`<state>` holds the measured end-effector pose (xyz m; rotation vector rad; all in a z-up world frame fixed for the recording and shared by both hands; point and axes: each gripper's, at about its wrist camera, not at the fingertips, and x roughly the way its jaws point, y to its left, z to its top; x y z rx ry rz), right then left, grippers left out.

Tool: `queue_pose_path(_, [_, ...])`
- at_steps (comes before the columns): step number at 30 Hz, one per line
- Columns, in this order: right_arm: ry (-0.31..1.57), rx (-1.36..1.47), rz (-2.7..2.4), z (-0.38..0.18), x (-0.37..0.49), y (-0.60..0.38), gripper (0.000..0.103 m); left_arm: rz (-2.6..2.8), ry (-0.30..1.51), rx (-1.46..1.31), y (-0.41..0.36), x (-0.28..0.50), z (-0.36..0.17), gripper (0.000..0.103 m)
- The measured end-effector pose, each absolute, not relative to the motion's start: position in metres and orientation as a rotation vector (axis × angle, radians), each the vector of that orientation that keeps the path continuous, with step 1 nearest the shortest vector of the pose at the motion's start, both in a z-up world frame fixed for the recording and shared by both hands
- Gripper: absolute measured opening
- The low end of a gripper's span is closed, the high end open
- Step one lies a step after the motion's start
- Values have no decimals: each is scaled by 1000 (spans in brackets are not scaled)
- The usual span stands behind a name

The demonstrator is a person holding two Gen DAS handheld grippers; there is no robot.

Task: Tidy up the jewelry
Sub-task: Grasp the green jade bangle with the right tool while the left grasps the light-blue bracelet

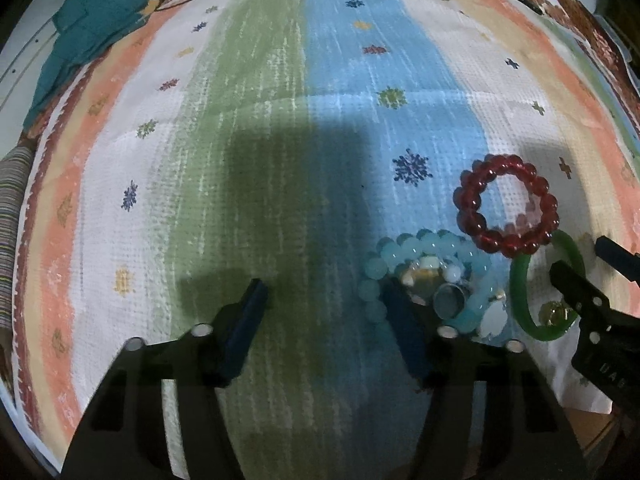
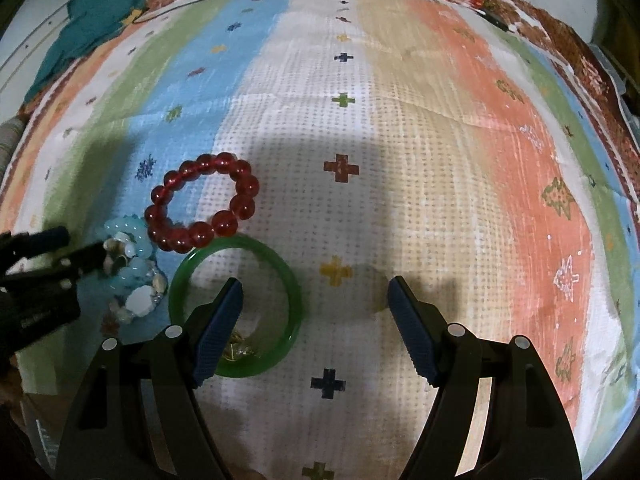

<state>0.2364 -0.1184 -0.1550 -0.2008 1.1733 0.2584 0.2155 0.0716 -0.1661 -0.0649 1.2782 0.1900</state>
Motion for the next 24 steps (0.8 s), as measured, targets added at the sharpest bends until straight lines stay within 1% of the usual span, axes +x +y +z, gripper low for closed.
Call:
queue_pose_path(1, [1171, -198, 266, -155, 236, -119, 65, 195, 1275, -66, 73, 216, -166, 43])
queue_pose_path(2, [1168, -196, 268, -154, 236, -119, 59, 202, 1272, -72, 76, 217, -165, 34])
queue_pose_path(3, [1163, -195, 266, -152, 236, -120, 47, 206, 1272, -79, 78, 217, -164, 28])
queue_pose_path(4, [1163, -194, 268, -152, 237, -120, 42, 207, 1273, -84, 83, 220, -164, 26])
queue_pose_path(5, [1164, -189, 273, -152, 238, -122, 39, 208, 1272, -84, 86, 220, -164, 20])
queue_pose_path(6, [1165, -179, 280, -152, 239, -123, 37, 209, 1272, -82, 88, 221, -164, 12])
queue_pose_path(8, [1164, -169, 292, -152, 239, -126, 29, 211, 1273, -87, 93, 221, -164, 11])
queue_pose_path(9, [1164, -168, 295, -152, 239, -127, 18, 212, 1273, -90, 90, 220, -164, 11])
queue_pose_path(10, [1166, -166, 297, -152, 239, -127, 12, 212, 1273, -92, 92, 220, -163, 11])
queue_pose_path(16, [1161, -141, 301, -148, 239, -131, 11, 197, 1240, -65, 79, 215, -146, 11])
queue_pose_path(24, [1120, -122, 291, -128, 232, -137, 9, 155, 1194, -105, 70, 206, -120, 11])
